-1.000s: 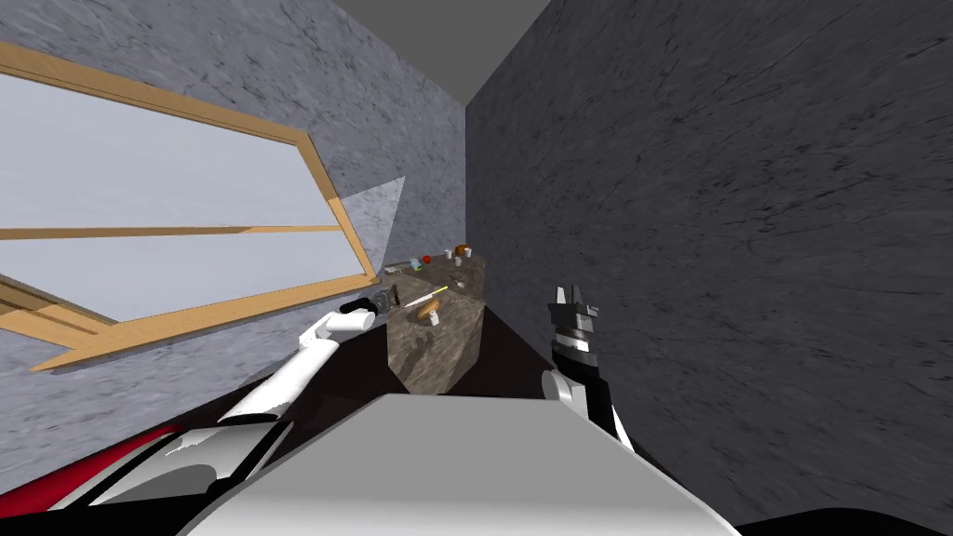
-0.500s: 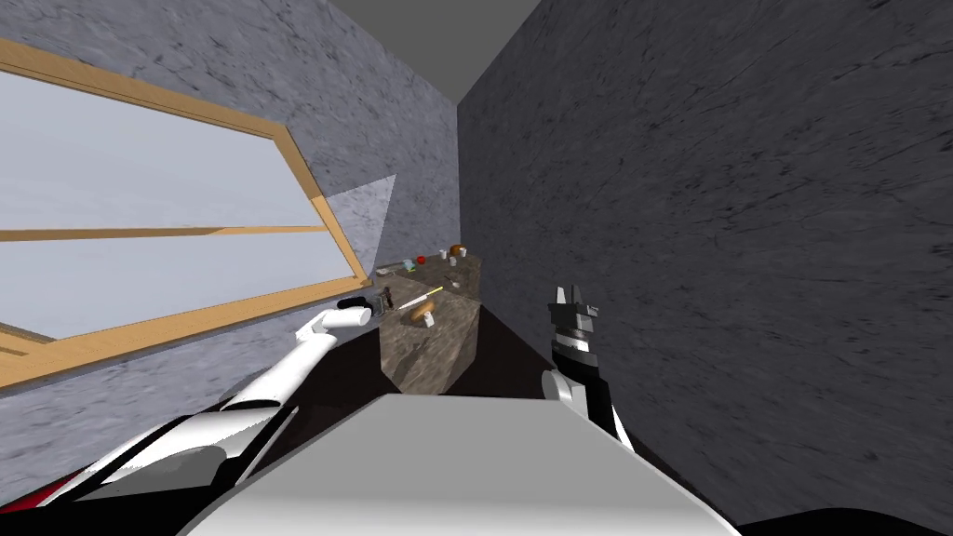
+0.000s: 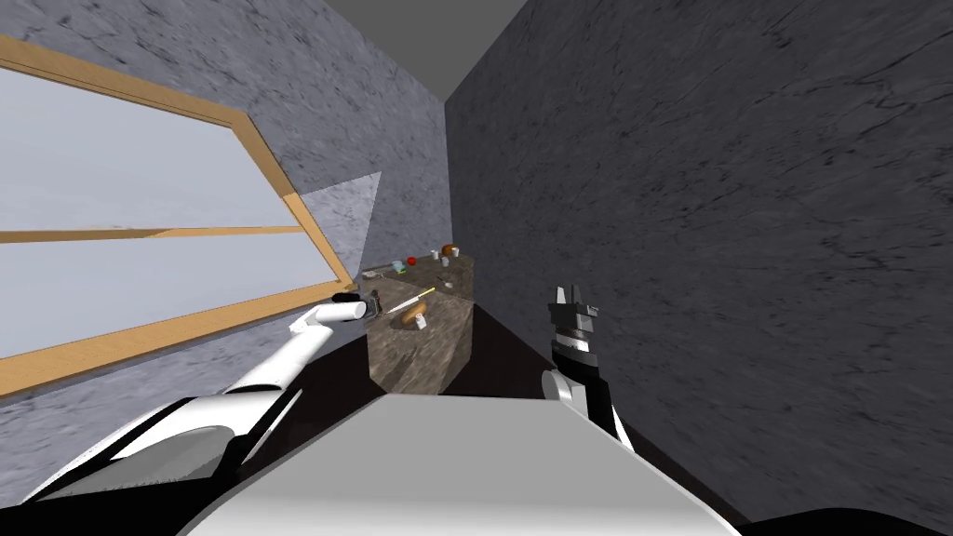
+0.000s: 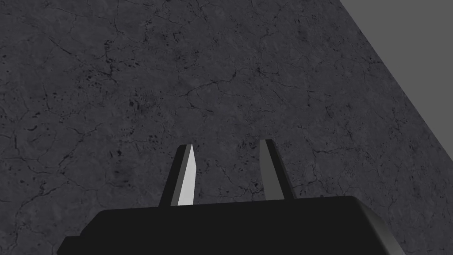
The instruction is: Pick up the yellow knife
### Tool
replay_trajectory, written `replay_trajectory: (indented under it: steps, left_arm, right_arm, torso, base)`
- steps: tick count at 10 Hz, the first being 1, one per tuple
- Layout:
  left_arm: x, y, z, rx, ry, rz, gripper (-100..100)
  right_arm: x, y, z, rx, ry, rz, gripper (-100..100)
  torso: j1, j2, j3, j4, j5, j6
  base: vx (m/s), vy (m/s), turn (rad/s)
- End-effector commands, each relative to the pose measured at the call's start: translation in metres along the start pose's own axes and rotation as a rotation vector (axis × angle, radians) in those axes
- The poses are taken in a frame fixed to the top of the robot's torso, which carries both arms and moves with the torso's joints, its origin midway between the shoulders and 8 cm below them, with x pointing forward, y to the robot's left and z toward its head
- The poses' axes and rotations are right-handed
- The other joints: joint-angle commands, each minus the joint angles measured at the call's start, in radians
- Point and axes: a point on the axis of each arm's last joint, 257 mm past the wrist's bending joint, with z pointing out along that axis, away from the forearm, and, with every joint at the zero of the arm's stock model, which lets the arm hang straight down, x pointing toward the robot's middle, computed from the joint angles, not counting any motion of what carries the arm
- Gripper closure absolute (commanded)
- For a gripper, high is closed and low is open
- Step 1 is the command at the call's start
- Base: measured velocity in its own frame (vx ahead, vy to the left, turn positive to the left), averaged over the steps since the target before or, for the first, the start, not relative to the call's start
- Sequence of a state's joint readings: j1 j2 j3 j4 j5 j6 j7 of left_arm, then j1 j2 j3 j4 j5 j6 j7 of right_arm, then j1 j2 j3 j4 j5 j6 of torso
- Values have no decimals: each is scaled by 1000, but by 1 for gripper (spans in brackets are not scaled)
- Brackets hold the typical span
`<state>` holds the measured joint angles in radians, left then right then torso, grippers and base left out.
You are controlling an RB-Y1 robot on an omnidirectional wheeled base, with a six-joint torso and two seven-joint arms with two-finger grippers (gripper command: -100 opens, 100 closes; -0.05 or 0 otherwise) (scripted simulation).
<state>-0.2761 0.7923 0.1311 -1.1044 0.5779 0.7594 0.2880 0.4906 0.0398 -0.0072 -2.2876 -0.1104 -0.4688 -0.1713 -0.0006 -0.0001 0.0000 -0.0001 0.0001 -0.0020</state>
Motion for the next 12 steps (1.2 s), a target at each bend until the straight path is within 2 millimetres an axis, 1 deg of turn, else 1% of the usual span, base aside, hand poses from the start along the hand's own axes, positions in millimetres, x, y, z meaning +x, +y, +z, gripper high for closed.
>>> replay_trajectory:
  steps: [1,2,3,4,5,6,7,8,9,10,11,12]
  left_arm:
    - [-11,-2,-1,-45,-20,-44,-100]
    - [-20,11,1,-82,-38,-53,-100]
    - [-22,0,-2,-97,-39,-90,-100]
    - [-33,16,0,-144,-64,-103,-100]
    - [-34,7,-4,-160,-62,-141,-100]
    - [-42,23,-4,-206,-82,-151,-100]
    - [-44,26,-4,-214,-87,-155,-100]
    - [-51,27,-6,-252,-99,-203,-100]
    - [-54,34,-8,-277,-107,-207,-100]
    - [-59,34,-11,-305,-114,-254,-100]
    - [-62,43,-13,-337,-123,-257,-100]
    - [-68,44,-17,-367,-133,-306,-100]
  right_arm:
    - [0,0,0,0,0,0,0]
    - [0,0,0,0,0,0,0]
    - [0,0,0,0,0,0,0]
    - [0,0,0,0,0,0,0]
    - [0,0,0,0,0,0,0]
    - [0,0,0,0,0,0,0]
    - [0,0,0,0,0,0,0]
    - [0,0,0,0,0,0,0]
    - [0,0,0,0,0,0,0]
    - [0,0,0,0,0,0,0]
    - [0,0,0,0,0,0,0]
    - [0,0,0,0,0,0,0]
  torso:
    - [0,0,0,0,0,0]
    - [-1,0,0,0,0,1]
    - [0,0,0,0,0,0]
    - [-1,-1,0,0,0,1]
    - [0,-1,-1,0,0,0]
    - [-1,-2,-1,0,0,1]
    - [0,-2,-1,0,0,0]
    - [1,-1,-1,0,0,0]
    - [0,-2,-1,0,0,1]
    - [1,-2,-1,0,0,0]
    - [0,-3,-2,-1,0,1]
    - [1,-3,-2,-1,0,0]
  base:
    - [-2,-23,-204]
    - [-1,-16,-152]
    - [9,-22,-204]
    - [12,-16,-108]
    - [22,-20,-238]
    - [24,-9,-99]
    - [12,-5,40]
    - [27,-9,-206]
    - [31,0,-121]
    - [46,-6,-202]
    - [40,0,-90]
    - [54,-5,-174]
